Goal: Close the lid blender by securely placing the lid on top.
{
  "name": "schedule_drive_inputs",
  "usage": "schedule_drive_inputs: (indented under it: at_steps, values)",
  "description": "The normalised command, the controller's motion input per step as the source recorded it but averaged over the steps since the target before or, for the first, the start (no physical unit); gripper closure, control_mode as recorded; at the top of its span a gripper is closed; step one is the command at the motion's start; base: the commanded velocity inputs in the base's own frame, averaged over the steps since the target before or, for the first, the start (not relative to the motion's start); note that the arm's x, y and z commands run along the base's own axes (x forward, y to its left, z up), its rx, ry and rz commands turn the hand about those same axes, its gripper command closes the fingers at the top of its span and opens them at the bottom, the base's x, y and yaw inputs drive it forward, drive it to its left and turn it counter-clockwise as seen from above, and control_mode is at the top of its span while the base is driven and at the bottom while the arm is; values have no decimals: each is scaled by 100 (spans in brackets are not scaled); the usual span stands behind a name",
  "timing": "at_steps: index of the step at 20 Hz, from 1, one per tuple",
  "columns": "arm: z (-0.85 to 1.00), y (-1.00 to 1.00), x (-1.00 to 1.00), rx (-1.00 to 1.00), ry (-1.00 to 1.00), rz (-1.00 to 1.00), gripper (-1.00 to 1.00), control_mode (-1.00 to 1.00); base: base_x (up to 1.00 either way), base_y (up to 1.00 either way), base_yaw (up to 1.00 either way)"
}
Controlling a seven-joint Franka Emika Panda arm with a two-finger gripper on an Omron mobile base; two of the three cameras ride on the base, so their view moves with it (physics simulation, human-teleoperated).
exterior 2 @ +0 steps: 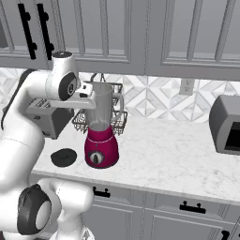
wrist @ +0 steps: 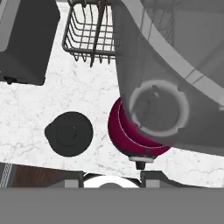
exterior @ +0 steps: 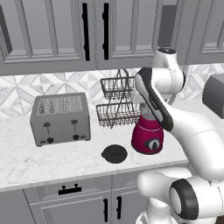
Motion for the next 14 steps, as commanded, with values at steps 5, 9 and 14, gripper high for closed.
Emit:
schedule_drive_inputs:
  at_steps: [5, 9, 14]
  values:
    - [-13, 21, -24, -1, -3, 0, -100, -100, 0, 0, 0]
    - [-28, 37, -28, -2, -4, 0, -100, -100, 0, 0, 0]
    - [-40, 28, -9, -1, 0, 0, -100, -100, 0, 0, 0]
